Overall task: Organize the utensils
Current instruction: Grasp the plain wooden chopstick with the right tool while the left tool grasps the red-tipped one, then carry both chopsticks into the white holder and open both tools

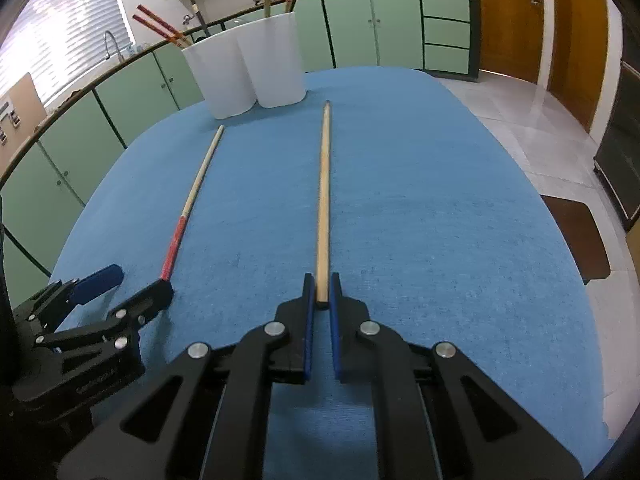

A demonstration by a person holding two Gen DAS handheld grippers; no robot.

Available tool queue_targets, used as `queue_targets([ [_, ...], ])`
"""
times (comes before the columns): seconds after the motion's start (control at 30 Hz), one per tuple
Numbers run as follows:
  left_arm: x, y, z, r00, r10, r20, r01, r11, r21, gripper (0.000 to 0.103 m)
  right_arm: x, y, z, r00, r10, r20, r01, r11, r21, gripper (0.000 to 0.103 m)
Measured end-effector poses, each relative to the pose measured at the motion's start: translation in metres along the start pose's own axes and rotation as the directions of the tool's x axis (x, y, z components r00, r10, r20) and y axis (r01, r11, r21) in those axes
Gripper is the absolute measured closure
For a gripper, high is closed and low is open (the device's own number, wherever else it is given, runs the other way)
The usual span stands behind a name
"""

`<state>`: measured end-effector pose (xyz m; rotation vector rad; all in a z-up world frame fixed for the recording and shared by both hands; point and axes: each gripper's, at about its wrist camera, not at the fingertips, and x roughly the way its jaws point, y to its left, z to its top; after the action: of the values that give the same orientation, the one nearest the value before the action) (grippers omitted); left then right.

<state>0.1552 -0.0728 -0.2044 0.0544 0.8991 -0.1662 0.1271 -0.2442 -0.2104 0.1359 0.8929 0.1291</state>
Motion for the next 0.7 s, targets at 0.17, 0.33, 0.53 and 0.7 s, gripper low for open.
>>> queue_targets([
  [0.17, -0.0033, 0.0002, -0.0024, 1.0, 0.005, 0.005, -0.005, 1.0, -0.007, 0.05, -0.0016, 0.0021, -0.0008, 1.0, 0.006, -0.003, -0.006, 1.0, -0.027, 0.093],
  [0.33, -0.0044, -0.0039, -0.0023, 1.0, 0.0, 0.01, 0.0, 1.0, 0.004, 0.064, -0.0015, 0.0017, -0.0022, 1.0, -0.004, -0.002, 0.003, 1.0, -0.027, 0.093],
  [0.53, -0.0038, -0.0042, -0.0018, 1.0, -0.028, 0.012, 0.028, 1.0, -0.01, 0.091, -0.0006, 0.0012, -0.0016, 1.0, -0.009, 0.0, 0.009, 1.0, -0.016, 0.096],
  [0.7, -0.005, -0.0032, -0.0025, 0.999, -0.034, 0.013, 0.034, 0.999, -0.021, 0.097, -0.0038, -0.0002, -0.0021, 1.0, -0.016, 0.011, 0.016, 1.0, -0.003, 0.097],
])
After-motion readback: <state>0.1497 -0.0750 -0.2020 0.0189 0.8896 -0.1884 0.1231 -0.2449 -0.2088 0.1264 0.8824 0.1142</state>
